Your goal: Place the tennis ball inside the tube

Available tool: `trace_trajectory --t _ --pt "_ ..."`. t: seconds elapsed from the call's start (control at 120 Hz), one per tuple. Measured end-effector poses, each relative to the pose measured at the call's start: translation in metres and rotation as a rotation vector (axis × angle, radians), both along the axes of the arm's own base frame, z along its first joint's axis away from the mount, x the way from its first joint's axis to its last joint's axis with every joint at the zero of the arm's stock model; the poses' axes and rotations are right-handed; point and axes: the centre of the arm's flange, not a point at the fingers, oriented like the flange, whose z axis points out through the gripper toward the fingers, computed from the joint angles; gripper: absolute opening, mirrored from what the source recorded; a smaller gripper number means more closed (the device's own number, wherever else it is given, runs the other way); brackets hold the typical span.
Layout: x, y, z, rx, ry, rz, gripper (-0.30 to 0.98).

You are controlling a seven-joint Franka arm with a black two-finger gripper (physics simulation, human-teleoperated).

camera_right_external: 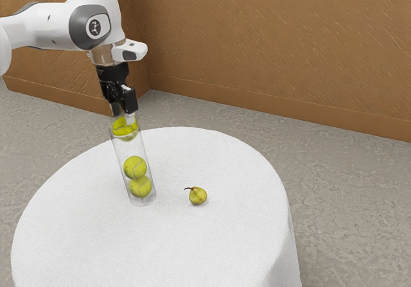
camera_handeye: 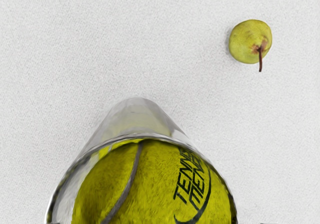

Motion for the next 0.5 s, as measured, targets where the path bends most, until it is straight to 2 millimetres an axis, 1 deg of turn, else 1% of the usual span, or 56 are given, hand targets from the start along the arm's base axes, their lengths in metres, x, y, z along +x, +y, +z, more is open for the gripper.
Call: trace_trajectory --t 0.133,0.217,0.267,0.325,0.367,0.425,0.5 --pt "-0.001 0.0 -0.001 -0.003 0.004 -0.001 0.59" --pt "-0.004 -0.001 0.003 -0.003 0.0 -0.001 0.62" --pt "-0.011 -0.002 0.014 -0.007 -0.014 -0.001 0.63" --pt "-0.024 -0.005 0.038 -0.015 -0.04 0.002 0.65" --pt "-0.03 -0.006 0.051 -0.018 -0.054 0.005 0.65" --pt "-0.036 -0.007 0.059 -0.02 -0.06 0.01 0.66" --pt "-0.038 -0.007 0.062 -0.021 -0.058 0.019 0.67"
